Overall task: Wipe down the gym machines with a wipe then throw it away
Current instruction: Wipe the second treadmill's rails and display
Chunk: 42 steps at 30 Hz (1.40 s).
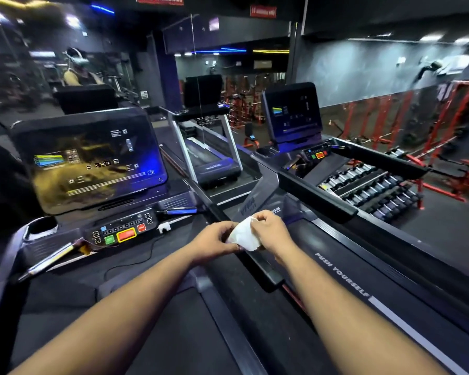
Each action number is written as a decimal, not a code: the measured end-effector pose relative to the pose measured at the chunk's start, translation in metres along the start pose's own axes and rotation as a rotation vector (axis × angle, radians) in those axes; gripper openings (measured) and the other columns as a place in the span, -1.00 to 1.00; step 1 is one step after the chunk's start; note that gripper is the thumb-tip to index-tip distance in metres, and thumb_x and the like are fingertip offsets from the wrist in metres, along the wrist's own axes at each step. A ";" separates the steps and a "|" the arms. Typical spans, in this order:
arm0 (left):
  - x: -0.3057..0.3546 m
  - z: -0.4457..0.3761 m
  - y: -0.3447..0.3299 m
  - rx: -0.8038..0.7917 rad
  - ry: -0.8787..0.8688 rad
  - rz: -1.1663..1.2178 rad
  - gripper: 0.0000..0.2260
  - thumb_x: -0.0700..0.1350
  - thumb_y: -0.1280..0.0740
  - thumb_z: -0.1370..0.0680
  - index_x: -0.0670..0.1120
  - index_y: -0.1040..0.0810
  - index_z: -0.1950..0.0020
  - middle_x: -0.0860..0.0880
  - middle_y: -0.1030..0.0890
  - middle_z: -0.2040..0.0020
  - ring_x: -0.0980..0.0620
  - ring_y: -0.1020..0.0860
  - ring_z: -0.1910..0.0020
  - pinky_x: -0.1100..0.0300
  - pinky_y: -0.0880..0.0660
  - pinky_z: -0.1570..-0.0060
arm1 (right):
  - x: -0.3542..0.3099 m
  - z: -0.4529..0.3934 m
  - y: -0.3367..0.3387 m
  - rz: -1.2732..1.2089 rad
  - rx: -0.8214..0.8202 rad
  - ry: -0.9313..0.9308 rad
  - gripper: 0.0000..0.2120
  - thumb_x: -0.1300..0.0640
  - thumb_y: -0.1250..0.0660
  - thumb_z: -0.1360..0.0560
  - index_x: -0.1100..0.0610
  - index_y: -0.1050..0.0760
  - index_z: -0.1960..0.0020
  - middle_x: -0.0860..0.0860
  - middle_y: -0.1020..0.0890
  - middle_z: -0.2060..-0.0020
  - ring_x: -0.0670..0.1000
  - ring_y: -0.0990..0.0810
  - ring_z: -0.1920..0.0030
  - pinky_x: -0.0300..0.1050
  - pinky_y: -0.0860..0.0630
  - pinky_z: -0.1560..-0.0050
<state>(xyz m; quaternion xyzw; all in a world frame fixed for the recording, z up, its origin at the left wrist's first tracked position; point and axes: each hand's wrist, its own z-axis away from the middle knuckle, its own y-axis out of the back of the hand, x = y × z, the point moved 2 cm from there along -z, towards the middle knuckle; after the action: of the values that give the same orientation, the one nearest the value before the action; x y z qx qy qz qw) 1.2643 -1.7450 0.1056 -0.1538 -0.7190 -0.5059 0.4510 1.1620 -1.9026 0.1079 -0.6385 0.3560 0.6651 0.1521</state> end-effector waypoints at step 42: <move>0.113 0.004 -0.141 0.336 0.011 0.404 -0.85 -0.45 -0.37 -0.46 -0.26 -0.69 0.13 -0.10 -0.67 0.06 0.08 -0.61 0.10 0.21 -0.53 0.09 | 0.049 0.035 0.164 -0.160 -0.378 0.212 -0.64 0.52 -0.19 -0.39 0.20 -0.68 0.15 0.04 -0.71 0.11 -0.06 -0.64 0.09 -0.18 -0.55 0.05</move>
<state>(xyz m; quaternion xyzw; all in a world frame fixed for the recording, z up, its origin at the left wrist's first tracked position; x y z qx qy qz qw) 1.1051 -1.8304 0.1131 -0.2143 -0.7452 -0.2801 0.5660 1.0220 -2.0066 0.1046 -0.7482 0.1874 0.6350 0.0437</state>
